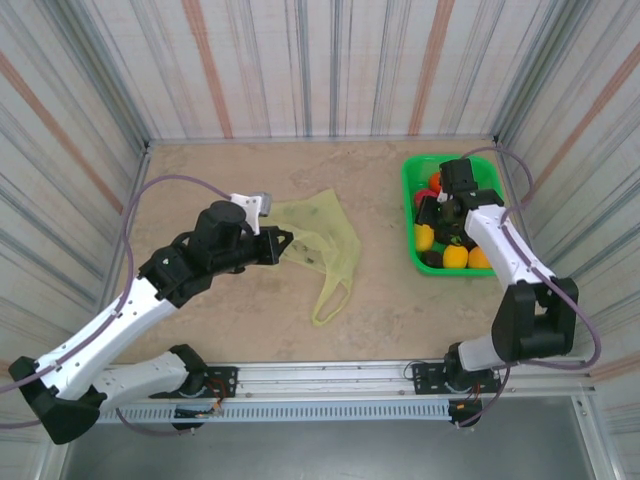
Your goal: Place the fake fruits into the plastic bag and tie a complex knot
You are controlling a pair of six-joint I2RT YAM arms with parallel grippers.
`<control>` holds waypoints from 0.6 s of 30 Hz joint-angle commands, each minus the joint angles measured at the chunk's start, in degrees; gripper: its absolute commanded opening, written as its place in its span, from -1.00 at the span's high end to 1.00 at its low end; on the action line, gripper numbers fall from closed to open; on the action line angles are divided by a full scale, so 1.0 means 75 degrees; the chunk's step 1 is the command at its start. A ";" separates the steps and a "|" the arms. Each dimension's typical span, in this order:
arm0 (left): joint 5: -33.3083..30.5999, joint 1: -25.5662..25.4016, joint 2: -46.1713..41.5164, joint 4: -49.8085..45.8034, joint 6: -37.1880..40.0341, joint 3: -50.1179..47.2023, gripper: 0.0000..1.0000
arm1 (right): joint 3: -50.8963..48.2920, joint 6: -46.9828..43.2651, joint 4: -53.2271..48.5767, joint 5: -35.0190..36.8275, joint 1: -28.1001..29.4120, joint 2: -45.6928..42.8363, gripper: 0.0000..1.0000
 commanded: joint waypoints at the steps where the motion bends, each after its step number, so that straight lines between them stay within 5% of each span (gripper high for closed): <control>1: 0.0019 0.0044 -0.0032 -0.0291 0.0297 0.0317 1.00 | 0.0357 0.0148 -0.0121 0.0219 -0.0042 0.0617 -0.27; 18: 0.0041 0.0242 -0.0252 -0.0603 0.0423 0.0443 1.00 | 0.1299 -0.0249 -0.0007 0.0276 -0.0107 0.3408 -0.34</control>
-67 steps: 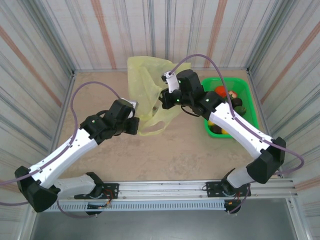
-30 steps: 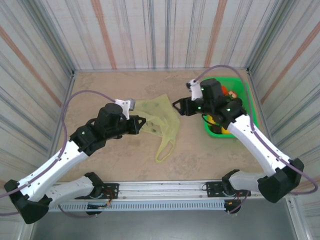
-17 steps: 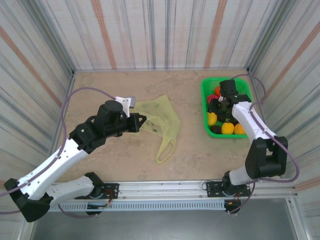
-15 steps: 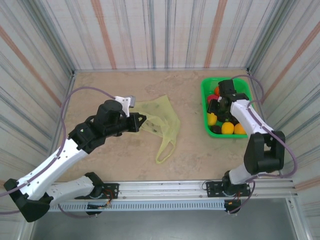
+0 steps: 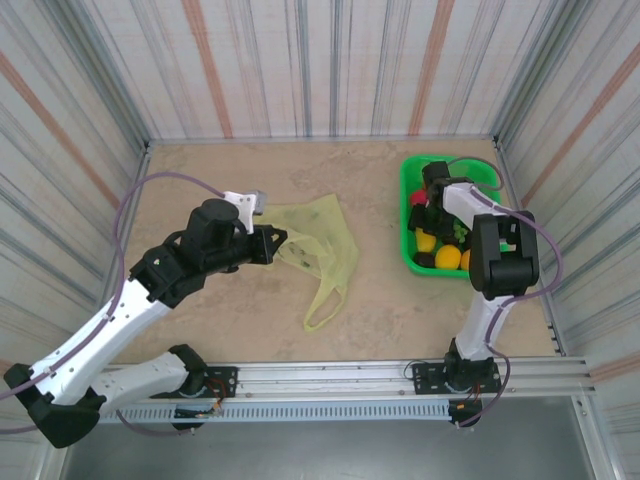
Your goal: Place the fake fruits into the plastic bag and tie a complex knot
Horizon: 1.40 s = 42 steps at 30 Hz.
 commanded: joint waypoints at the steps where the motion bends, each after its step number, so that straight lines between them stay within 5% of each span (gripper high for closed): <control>1: 0.0035 0.0077 -0.0103 -0.0223 0.0143 0.0239 1.00 | 0.0191 -0.0121 -0.0006 -0.0241 0.0035 0.0148 -0.25; 5: -0.0072 0.0077 -0.0118 -0.0303 0.0199 0.0321 1.00 | 0.0013 -0.0051 0.0118 -0.0281 0.0066 -0.0465 0.09; 14: -0.0088 0.0355 -0.0197 -0.0464 0.0644 0.0431 1.00 | -0.0489 -0.0057 0.0038 -0.0160 0.0500 -0.3371 0.13; 17: 0.0207 0.0505 -0.0243 -0.0457 0.0817 0.0379 1.00 | -0.0844 -0.0109 0.0513 -0.1408 0.0912 -0.4253 0.12; 19: 0.0388 0.0579 -0.0302 -0.0353 0.0913 0.0283 1.00 | -0.0913 -0.0232 0.0704 -0.3092 0.1402 -0.4568 0.11; 22: 0.0542 0.0650 -0.0371 -0.0251 0.0999 0.0203 1.00 | -0.0918 -0.0604 0.0701 -0.4624 0.2676 -0.4627 0.10; 28: 0.0763 0.0679 -0.0390 -0.0271 0.1394 0.0166 1.00 | -0.0970 -0.1119 0.0725 -0.5676 0.5024 -0.4069 0.09; 35: 0.1034 0.0695 -0.0504 -0.0169 0.1733 0.0122 1.00 | -0.0550 -0.1218 0.0744 -0.6475 0.5581 -0.2703 0.10; 42: 0.1898 0.0692 -0.0582 -0.0035 0.2367 0.0036 1.00 | 0.0107 -0.0716 0.0996 -0.6805 0.5286 -0.1509 0.12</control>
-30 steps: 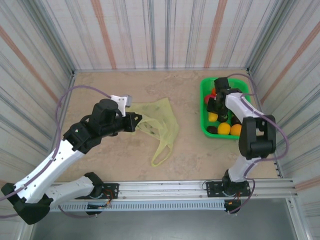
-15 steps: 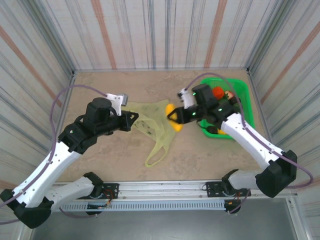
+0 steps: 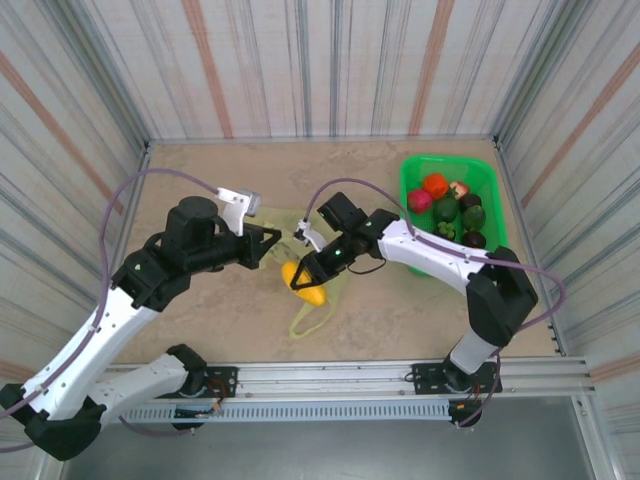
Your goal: Place the fake fruits into the plastic bag and tie a complex knot
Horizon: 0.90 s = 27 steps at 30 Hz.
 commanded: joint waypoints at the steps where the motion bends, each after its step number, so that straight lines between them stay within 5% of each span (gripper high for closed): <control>1: 0.0617 0.0060 -0.0168 0.0135 0.0693 -0.0147 1.00 | 0.0428 0.0391 0.0275 -0.0603 -0.0212 0.0371 0.13; 7: 0.0569 0.0060 -0.0432 -0.0224 0.1233 -0.0260 1.00 | 0.0323 0.1319 0.1568 -0.1625 -0.0583 0.0810 0.15; 11: 0.0450 0.0060 -0.0585 -0.0267 0.1296 -0.0355 1.00 | 0.0241 0.1329 0.1632 -0.1344 -0.0648 0.0855 0.15; 20: 0.1845 0.0053 -0.0537 0.0221 0.1603 -0.0450 1.00 | 0.1009 0.3774 0.1667 0.1730 -0.0781 0.1664 0.20; 27: 0.1913 0.0053 -0.0714 -0.0055 0.1388 -0.0719 1.00 | -0.0824 0.6760 0.3320 0.5131 -0.1106 -0.0125 0.15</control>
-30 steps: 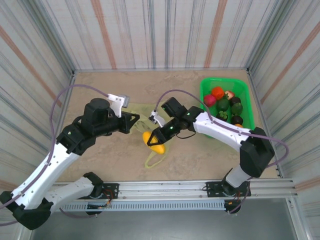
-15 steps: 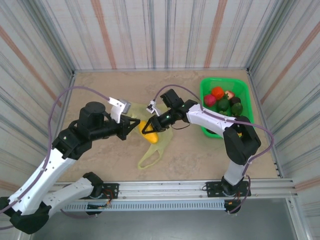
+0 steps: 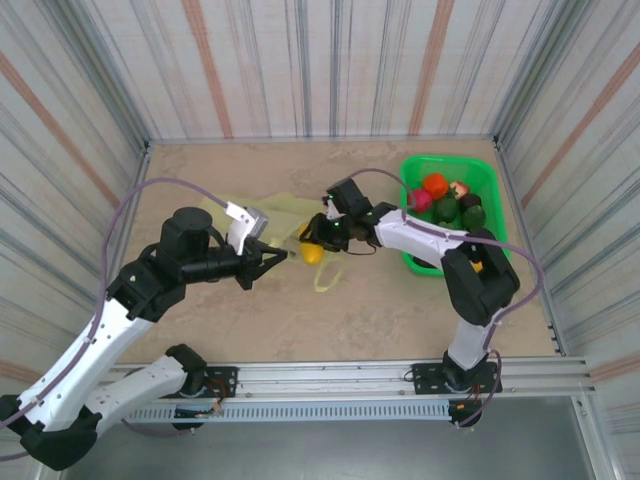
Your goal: Place the fake fruits into the plastic bag and tie a complex knot
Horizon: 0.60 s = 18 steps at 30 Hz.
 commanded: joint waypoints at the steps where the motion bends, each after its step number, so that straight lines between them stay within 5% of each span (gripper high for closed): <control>1: 0.0411 0.0054 -0.0183 -0.0070 -0.0020 -0.0187 1.00 | -0.0541 0.2176 0.0708 0.2307 -0.0143 -0.1083 0.18; 6: 0.0387 0.0054 -0.0210 -0.0354 -0.0087 -0.0187 1.00 | -0.0666 0.2858 0.0264 0.3817 -0.0094 -0.1812 0.22; 11: -0.0414 0.0128 0.0091 -0.0568 -0.0348 -0.0109 1.00 | -0.0128 0.2092 0.0020 0.3761 0.0192 -0.1668 -0.60; 18: -0.0080 0.0356 0.0522 0.0167 -0.1241 -0.0193 1.00 | -0.0592 0.1436 0.0298 0.3594 0.0251 -0.1747 -0.68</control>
